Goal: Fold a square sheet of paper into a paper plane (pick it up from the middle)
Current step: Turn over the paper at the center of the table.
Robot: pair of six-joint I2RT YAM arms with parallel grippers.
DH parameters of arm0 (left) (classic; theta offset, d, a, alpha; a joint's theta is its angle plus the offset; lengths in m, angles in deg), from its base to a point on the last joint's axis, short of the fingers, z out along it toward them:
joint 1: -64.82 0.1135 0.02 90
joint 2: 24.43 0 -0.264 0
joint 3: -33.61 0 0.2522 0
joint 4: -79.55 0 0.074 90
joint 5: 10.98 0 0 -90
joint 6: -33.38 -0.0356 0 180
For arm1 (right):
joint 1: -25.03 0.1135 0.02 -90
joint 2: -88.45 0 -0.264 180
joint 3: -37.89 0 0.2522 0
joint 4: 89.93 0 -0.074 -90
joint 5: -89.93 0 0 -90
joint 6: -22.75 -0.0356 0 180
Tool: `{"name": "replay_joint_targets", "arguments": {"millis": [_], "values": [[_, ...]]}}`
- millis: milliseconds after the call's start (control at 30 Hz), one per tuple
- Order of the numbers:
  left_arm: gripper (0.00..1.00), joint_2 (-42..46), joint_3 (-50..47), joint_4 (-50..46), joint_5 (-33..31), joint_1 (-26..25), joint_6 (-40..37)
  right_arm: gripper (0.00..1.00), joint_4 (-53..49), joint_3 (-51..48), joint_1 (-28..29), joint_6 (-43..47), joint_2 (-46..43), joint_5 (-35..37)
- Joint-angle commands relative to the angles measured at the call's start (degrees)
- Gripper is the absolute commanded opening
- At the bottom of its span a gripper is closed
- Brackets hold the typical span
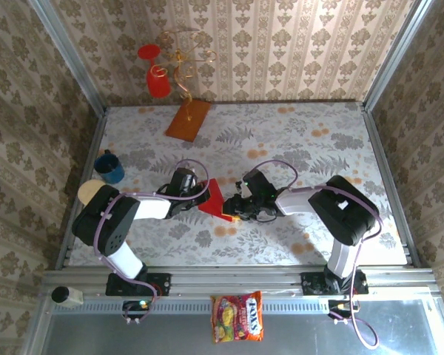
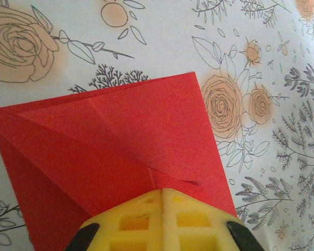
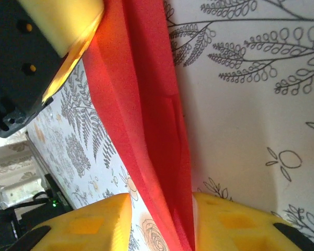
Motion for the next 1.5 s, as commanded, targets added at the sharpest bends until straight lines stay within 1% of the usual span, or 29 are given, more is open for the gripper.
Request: {"name": "replay_joint_targets", "arguments": {"millis": [0, 100, 167, 200, 333, 500, 567, 633, 667, 700, 767, 833, 867, 967, 1067, 1133, 1167, 1267, 1400, 1467], "values": [[0.00, -1.25, -2.43, -5.62, -1.16, 0.70, -1.28, 0.33, 3.75, 1.99, -0.38, -2.17, 2.73, -2.57], [0.00, -0.82, -2.43, -5.70, -1.04, 0.69, -1.12, 0.31, 5.32, 2.96, -0.43, -3.13, 4.32, -3.81], [0.00, -0.37, -2.38, -5.86, -0.92, 0.78, -1.12, 0.26, 5.89, 3.63, -0.46, -3.53, 5.15, -4.17], [0.00, -0.14, -2.27, -5.97, -0.88, 0.78, -1.15, 0.23, 6.03, 3.99, -0.55, -3.74, 5.51, -4.39], [0.00, 1.84, -1.10, -7.58, -0.54, 1.21, -1.40, 0.01, 7.47, 3.77, -1.36, -4.89, 5.25, -4.88], [0.00, 6.98, 1.08, -10.47, 0.48, 3.91, -1.56, 0.00, 6.15, 0.77, -3.88, -4.72, -0.15, -5.04], [0.00, 9.64, 1.85, -11.92, 0.98, 5.38, -1.90, 0.00, 1.47, -0.04, -5.22, -2.47, -4.46, -4.02], [0.00, 12.04, 2.31, -13.36, 1.40, 5.97, -2.08, 0.00, -6.44, 0.15, -6.21, 1.58, -9.66, -1.62], [0.00, 13.42, 2.30, -13.89, 1.60, 7.56, -2.16, 0.00, -11.97, 0.92, -6.59, 4.39, -12.59, 0.48], [0.00, 14.47, 2.28, -14.41, 1.73, 8.06, -2.39, 0.00, -17.99, 2.11, -6.83, 7.25, -14.97, 3.06], [0.00, 16.64, 1.89, -15.31, 2.20, 8.77, -2.51, 0.00, -31.93, 5.62, -6.80, 14.15, -19.82, 11.29], [0.00, 18.20, 1.07, -15.33, 2.59, 9.11, -2.45, 0.00, -42.28, 8.45, -6.80, 19.01, -22.75, 20.50], [0.00, 18.76, 0.50, -15.14, 2.81, 9.13, -2.35, 0.00, -47.75, 9.88, -6.79, 21.29, -23.04, 25.44], [0.00, 19.37, -0.84, -14.28, 3.47, 9.44, -2.16, 0.00, -58.23, 13.52, -6.30, 25.16, -23.04, 39.90], [0.00, 19.20, -2.21, -12.80, 4.31, 9.90, -1.86, 0.00, -66.30, 17.22, -4.38, 26.10, -20.75, 53.33], [0.00, 19.02, -3.06, -11.53, 5.01, 10.43, -1.73, 0.00, -71.13, 20.06, -2.90, 25.48, -17.91, 60.37], [0.00, 18.98, -3.50, -10.89, 5.36, 10.71, -1.56, 0.00, -73.45, 21.30, -2.01, 24.80, -16.42, 63.23], [0.00, 18.98, -4.65, -9.22, 6.29, 11.65, -1.28, 0.00, -78.44, 24.79, 1.23, 22.37, -11.36, 68.58], [0.00, 19.24, -5.90, -7.74, 7.78, 13.12, -1.11, 0.00, -85.49, 29.37, 6.56, 18.34, -1.96, 72.50], [0.00, 19.50, -6.58, -6.97, 8.70, 13.84, -0.83, 0.00, -87.28, 30.99, 9.33, 16.65, 3.45, 72.70]]}}
